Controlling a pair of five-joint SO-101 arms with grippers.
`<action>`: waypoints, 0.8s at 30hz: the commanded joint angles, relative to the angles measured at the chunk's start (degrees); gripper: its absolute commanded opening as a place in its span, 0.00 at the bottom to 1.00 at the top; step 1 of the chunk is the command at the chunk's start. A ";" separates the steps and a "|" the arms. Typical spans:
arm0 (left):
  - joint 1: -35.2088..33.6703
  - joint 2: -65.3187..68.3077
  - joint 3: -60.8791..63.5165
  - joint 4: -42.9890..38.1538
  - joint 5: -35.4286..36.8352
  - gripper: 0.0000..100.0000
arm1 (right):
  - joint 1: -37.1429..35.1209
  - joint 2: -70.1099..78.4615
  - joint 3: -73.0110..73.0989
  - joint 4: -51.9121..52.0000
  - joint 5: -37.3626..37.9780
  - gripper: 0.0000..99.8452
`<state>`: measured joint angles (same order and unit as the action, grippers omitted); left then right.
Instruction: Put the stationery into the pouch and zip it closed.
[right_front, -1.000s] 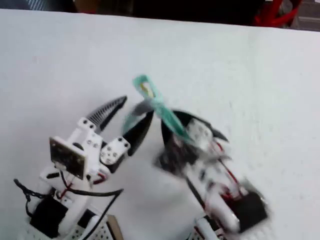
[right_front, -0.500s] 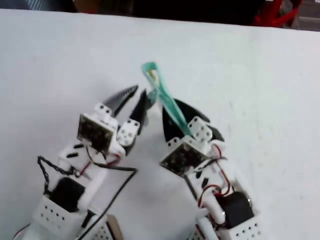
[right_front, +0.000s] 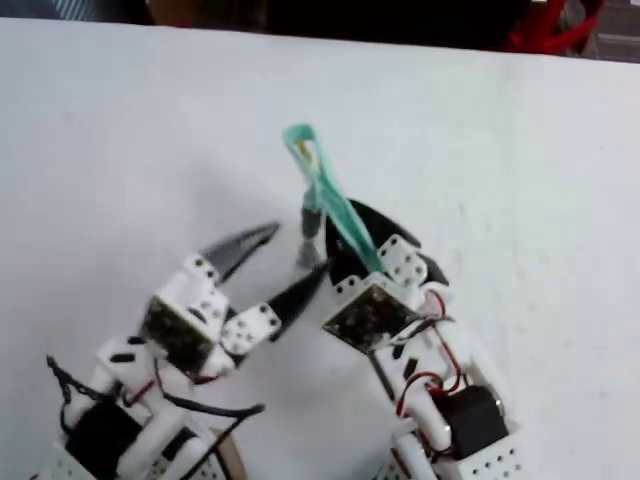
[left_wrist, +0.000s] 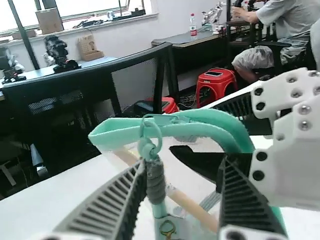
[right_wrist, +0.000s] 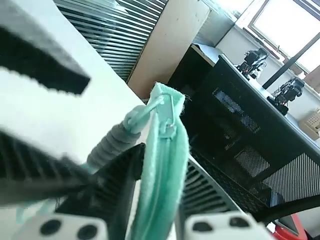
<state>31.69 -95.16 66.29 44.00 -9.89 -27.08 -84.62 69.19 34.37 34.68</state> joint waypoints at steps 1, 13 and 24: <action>2.51 5.41 1.67 -9.23 -2.29 0.21 | 0.66 -0.13 0.09 1.54 -0.88 0.02; -4.00 16.75 1.05 -14.86 -2.20 0.20 | 1.10 -0.13 0.09 1.45 -0.62 0.02; -5.85 16.92 2.55 -18.29 1.76 0.20 | 1.01 -0.13 0.09 1.98 -1.05 0.02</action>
<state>28.26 -80.04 68.84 27.82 -11.47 -26.46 -84.97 69.27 34.90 34.07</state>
